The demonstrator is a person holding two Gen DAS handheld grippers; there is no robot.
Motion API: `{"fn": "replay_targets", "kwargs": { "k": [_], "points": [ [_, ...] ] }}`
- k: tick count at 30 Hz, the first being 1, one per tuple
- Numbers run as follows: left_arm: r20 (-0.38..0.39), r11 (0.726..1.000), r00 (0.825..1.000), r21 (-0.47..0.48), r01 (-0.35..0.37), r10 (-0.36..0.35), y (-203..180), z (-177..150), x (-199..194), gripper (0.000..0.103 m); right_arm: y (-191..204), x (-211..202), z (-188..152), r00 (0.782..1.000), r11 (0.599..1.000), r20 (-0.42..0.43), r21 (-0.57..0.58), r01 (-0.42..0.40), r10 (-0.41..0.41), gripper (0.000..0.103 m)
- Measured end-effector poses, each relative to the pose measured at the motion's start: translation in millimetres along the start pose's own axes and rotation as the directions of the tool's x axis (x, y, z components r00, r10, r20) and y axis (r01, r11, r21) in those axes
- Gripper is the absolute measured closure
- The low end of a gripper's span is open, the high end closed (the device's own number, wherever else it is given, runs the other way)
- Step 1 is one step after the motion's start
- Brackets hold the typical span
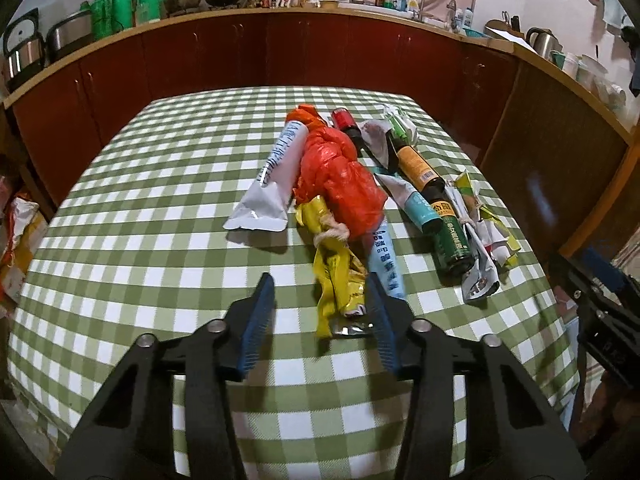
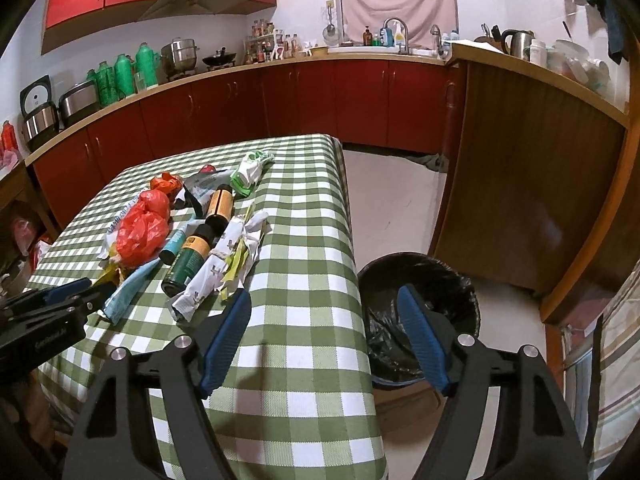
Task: Collect trash
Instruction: 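Grasp the yellow wrapper with the left tool while the right tool grasps the white wrapper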
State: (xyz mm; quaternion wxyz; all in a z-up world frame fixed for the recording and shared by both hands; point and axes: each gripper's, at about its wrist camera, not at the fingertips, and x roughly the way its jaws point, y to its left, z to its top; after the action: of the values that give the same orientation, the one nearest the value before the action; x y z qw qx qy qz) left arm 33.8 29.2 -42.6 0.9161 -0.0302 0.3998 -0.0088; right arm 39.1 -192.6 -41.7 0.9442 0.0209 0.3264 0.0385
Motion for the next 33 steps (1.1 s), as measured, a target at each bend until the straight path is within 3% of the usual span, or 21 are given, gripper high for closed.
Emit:
{"fn": "replay_targets", "kwargs": {
  "k": [5, 9, 17, 28, 33],
  "points": [
    [0.007, 0.998, 0.998, 0.007, 0.058, -0.058, -0.6, 0.3, 1.0, 0.085, 0.3, 1.2, 0.0, 1.0, 1.0, 0.0, -0.001, -0.002, 0.002, 0.031],
    [0.014, 0.998, 0.998, 0.008, 0.068, -0.068, 0.8, 0.1, 0.8, 0.09, 1.1, 2.5, 0.0, 1.0, 1.0, -0.003, -0.004, -0.006, 0.006, 0.032],
    [0.019, 0.998, 0.998, 0.011, 0.067, -0.067, 9.2, -6.2, -13.3, 0.092, 10.9, 1.2, 1.3, 1.0, 1.0, 0.002, -0.02, -0.024, 0.024, 0.035],
    [0.042, 0.999, 0.998, -0.006, 0.036, -0.036, 30.5, -4.2, -24.7, 0.092, 38.3, 17.5, 13.0, 0.998, 0.997, -0.006, -0.057, -0.06, 0.059, 0.047],
    [0.038, 1.0, 0.999, -0.006, 0.028, -0.028, 34.7, -5.9, -23.0, 0.092, 44.7, 31.5, 12.0, 0.997, 0.995, -0.042, -0.07, -0.07, 0.067, 0.062]
  ]
}}
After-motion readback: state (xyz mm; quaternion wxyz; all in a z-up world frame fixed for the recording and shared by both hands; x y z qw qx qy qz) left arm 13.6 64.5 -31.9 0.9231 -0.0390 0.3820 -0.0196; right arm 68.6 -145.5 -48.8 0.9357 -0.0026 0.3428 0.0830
